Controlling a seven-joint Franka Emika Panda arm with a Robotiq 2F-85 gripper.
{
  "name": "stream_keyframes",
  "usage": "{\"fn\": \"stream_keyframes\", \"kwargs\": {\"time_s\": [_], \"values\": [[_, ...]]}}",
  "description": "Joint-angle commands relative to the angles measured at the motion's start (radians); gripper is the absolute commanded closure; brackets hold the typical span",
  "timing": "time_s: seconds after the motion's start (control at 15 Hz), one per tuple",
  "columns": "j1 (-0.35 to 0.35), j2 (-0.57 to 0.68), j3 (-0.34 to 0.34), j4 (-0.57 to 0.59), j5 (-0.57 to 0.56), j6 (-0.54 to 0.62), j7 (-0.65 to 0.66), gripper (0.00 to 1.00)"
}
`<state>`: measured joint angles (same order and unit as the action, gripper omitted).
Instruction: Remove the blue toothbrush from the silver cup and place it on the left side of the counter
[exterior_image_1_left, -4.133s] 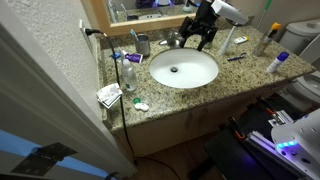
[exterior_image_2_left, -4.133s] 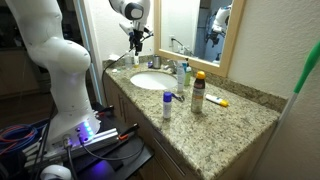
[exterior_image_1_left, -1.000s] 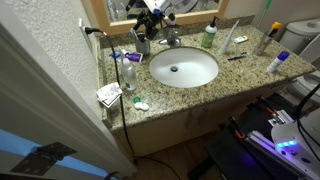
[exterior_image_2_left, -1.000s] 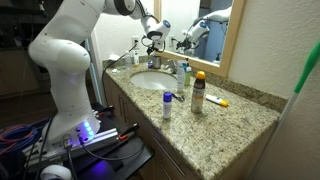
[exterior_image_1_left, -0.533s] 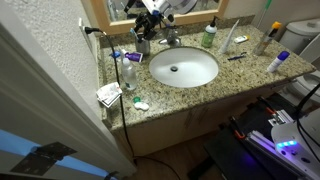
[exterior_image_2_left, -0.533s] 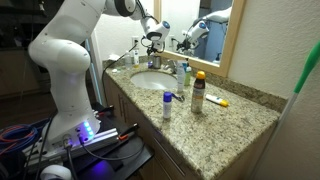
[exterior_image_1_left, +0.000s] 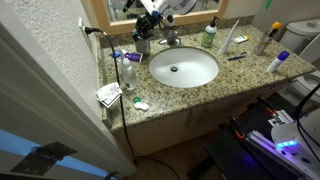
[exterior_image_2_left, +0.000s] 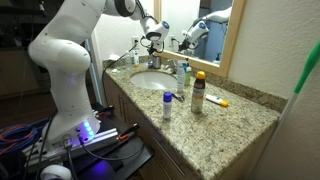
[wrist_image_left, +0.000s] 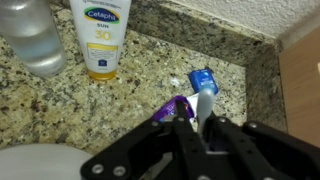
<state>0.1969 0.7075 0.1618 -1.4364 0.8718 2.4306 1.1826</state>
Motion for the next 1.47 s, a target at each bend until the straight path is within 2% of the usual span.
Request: {"fn": "stream_keyframes", "kwargs": {"time_s": [0.0,0.33,0.53,0.73,0.87,1.13,1.4], "values": [[-0.015,-0.010,0.002,-0.019,0.014,-0.001,-0.028,1.00],[-0.027,-0.031,0.008,-0.020,0.026,0.008,-0.056,0.98],[-0.050,-0.109,0.016,-0.055,0.046,0.008,-0.101,0.98],[-0.096,-0.207,0.043,-0.087,0.141,-0.027,-0.171,0.98],[-0.142,-0.263,0.059,-0.097,0.238,-0.171,-0.188,0.98],[-0.173,-0.338,0.032,-0.153,0.409,-0.413,-0.204,0.98],[-0.150,-0.367,0.005,-0.306,0.466,-0.605,-0.190,0.98]]}}
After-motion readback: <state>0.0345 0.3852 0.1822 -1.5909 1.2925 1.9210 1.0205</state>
